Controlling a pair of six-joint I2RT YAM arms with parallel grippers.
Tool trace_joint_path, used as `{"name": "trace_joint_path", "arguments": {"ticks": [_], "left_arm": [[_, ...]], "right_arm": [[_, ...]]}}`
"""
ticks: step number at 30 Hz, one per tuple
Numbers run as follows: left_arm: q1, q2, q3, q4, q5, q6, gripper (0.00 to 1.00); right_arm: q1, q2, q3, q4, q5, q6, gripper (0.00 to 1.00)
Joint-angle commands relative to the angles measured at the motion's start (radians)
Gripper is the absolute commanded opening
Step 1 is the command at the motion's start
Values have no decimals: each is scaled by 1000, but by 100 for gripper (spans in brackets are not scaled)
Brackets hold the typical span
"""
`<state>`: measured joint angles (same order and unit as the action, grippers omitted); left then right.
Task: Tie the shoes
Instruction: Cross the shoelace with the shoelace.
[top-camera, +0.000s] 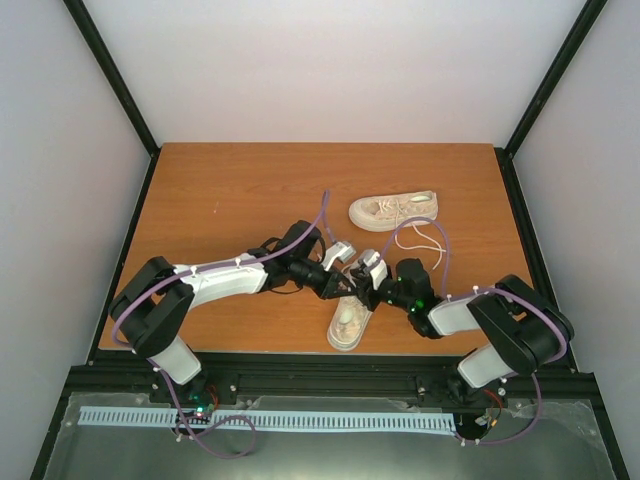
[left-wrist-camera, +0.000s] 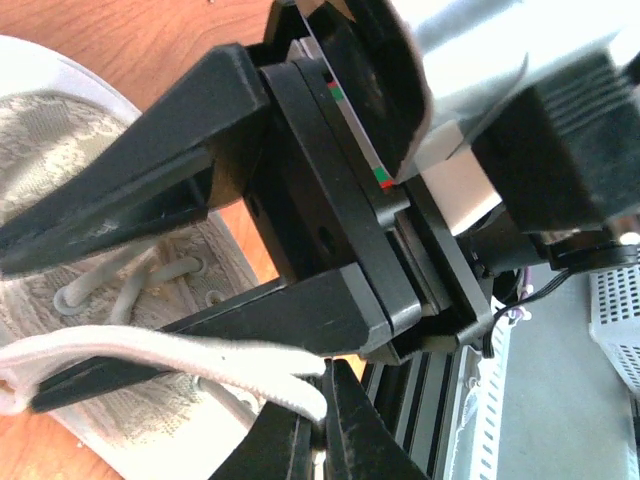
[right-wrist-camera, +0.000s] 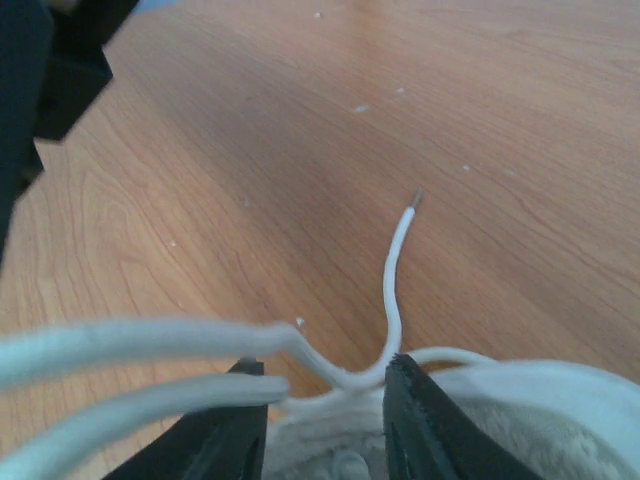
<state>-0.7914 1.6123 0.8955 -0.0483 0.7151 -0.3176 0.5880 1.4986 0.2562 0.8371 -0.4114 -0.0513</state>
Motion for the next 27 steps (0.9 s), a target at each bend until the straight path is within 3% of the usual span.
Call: {"name": "trace_joint_path", "arguments": {"ticks": [1, 4, 7, 10, 16, 27], "left_arm": [[-3, -25, 19, 56, 32, 8, 1], [-3, -26, 19, 56, 30, 8, 1], [-3, -31, 16, 56, 20, 6, 1], [-3, -44, 11, 54, -10, 2, 1], [-3, -74, -9, 55, -127, -17, 1], [-3, -42, -17, 91, -118, -62, 1]], "right_arm": [[36, 7, 33, 95, -30, -37, 24], [38, -2, 34, 90, -9, -29, 10], [38, -29, 44, 19, 50, -16, 3], [38, -100, 6, -15, 142, 17, 3], [38, -299, 12, -313, 325, 103, 3], [46, -448, 251, -929, 512, 230, 4]]}}
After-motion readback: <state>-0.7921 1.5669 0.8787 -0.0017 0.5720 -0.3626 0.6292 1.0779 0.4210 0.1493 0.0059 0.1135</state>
